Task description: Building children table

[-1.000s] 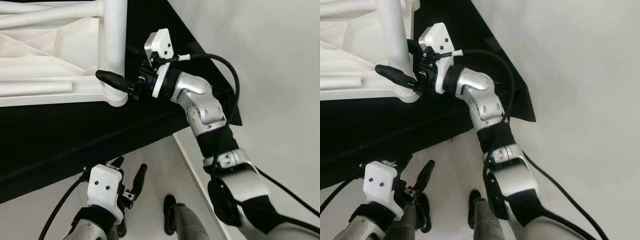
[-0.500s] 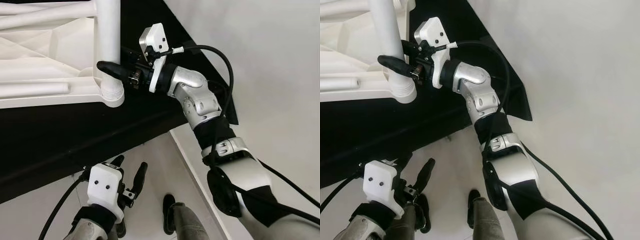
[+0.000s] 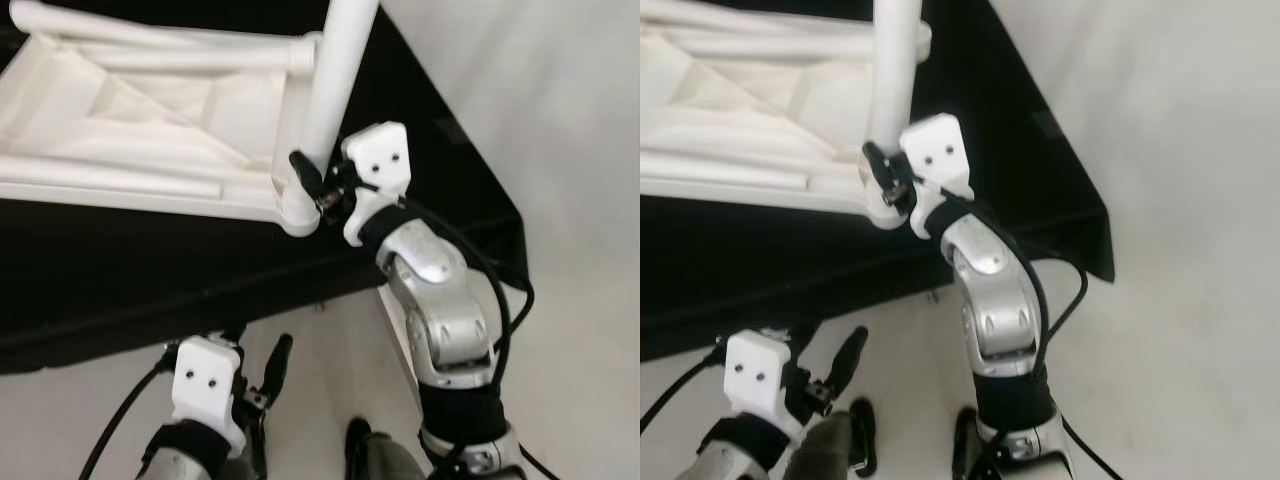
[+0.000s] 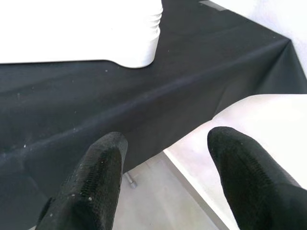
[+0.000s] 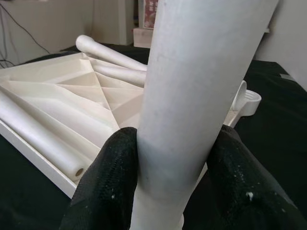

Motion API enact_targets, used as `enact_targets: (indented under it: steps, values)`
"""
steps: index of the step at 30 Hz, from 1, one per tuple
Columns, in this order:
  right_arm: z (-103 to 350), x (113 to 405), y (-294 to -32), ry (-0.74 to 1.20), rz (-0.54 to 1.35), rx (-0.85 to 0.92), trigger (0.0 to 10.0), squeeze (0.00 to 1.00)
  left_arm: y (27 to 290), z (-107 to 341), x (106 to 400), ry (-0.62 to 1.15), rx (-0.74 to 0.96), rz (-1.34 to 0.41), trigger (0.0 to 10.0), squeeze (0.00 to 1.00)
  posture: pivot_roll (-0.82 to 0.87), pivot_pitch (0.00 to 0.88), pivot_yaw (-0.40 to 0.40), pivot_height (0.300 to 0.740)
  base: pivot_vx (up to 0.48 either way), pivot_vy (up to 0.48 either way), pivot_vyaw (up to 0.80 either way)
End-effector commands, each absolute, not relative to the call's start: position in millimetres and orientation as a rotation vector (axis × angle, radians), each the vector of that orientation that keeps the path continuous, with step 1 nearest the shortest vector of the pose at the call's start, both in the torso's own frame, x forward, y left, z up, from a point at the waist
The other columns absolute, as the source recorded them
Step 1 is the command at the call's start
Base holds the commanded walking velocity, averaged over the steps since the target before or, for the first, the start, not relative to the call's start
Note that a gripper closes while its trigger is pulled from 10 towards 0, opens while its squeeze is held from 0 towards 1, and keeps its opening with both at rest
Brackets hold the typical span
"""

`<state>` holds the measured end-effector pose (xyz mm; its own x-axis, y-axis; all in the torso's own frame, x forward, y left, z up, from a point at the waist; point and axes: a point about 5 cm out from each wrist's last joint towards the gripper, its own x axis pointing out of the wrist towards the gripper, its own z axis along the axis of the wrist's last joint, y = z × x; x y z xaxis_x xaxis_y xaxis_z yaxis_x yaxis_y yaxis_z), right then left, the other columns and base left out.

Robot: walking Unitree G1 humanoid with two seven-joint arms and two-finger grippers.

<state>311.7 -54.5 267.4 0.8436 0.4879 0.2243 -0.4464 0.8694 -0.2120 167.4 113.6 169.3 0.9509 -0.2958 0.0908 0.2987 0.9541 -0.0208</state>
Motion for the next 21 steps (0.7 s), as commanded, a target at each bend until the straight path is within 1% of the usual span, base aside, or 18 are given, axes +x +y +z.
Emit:
enact_targets:
  steps: [1,3,6,7,8,9,10,11,12,13,14,15,18,19,20,21]
  values:
    - [224,330,-53,-0.048,0.394,-0.157,0.0,0.0,112,164,165,-0.059,-0.046,-0.316,10.0,0.0,0.02,0.34,-0.079,0.74,0.0,0.0,0.0]
    - [231,335,-43,-0.055,0.404,-0.137,0.0,0.0,112,165,165,-0.061,-0.045,-0.313,10.0,0.0,0.02,0.339,-0.08,0.74,0.0,0.0,0.0]
    - [235,336,-40,-0.06,0.408,-0.125,0.0,0.0,112,165,166,-0.063,-0.045,-0.312,10.0,0.0,0.02,0.339,-0.08,0.74,0.0,0.0,0.0]
    - [238,334,-37,-0.053,0.407,-0.128,8.4,0.0,112,165,166,-0.064,-0.046,-0.311,10.0,0.0,0.02,0.34,-0.079,0.74,0.0,0.0,0.0]
    - [247,332,-32,-0.096,0.47,-0.11,10.0,0.0,112,165,166,-0.065,-0.047,-0.311,10.0,0.0,0.02,0.341,-0.076,0.74,0.0,0.0,0.0]
    - [253,331,-29,-0.128,0.517,-0.099,10.0,0.0,112,166,166,-0.066,-0.047,-0.31,10.0,0.0,0.02,0.341,-0.076,0.74,0.0,0.0,0.0]
    - [253,331,-29,-0.128,0.517,-0.099,10.0,0.0,112,166,166,-0.066,-0.047,-0.31,10.0,0.0,0.02,0.341,-0.076,0.74,0.0,0.0,0.0]
    - [261,330,-24,-0.16,0.619,-0.045,10.0,1.0,112,166,166,-0.066,-0.048,-0.311,10.0,0.0,0.03,0.342,-0.078,0.74,0.0,0.0,0.0]
    - [269,331,-21,-0.208,0.695,-0.004,10.0,1.0,112,166,166,-0.067,-0.048,-0.313,10.0,0.0,0.03,0.343,-0.078,0.74,0.0,0.0,0.0]
    - [269,331,-21,-0.208,0.695,-0.004,10.0,1.0,112,166,166,-0.067,-0.048,-0.313,10.0,0.0,0.03,0.343,-0.078,0.74,0.0,0.0,0.0]
    - [279,331,-17,-0.261,0.812,0.036,10.0,1.0,111,166,166,-0.067,-0.049,-0.315,10.0,0.0,0.03,0.345,-0.078,0.74,0.0,0.0,0.0]
    - [287,332,-14,-0.301,0.889,0.06,10.0,1.0,111,166,166,-0.068,-0.049,-0.316,10.0,0.0,0.03,0.345,-0.078,0.74,0.0,0.0,0.0]
    - [294,335,-13,-0.346,0.942,0.039,10.0,1.0,110,166,167,-0.068,-0.05,-0.317,10.0,0.0,0.04,0.345,-0.081,0.74,0.0,0.0,0.0]
    - [300,338,-11,-0.383,1.011,0.003,10.0,0.17,110,167,167,-0.069,-0.049,-0.316,10.0,0.0,0.04,0.345,-0.083,0.74,0.0,0.0,0.0]
    - [305,340,-8,-0.41,1.097,-0.045,10.0,0.0,109,167,166,-0.07,-0.049,-0.314,10.0,0.0,0.05,0.347,-0.089,0.74,0.0,0.0,0.0]
    - [305,340,-8,-0.41,1.097,-0.045,10.0,0.0,109,167,166,-0.07,-0.049,-0.314,10.0,0.0,0.05,0.347,-0.089,0.74,0.0,0.0,0.0]
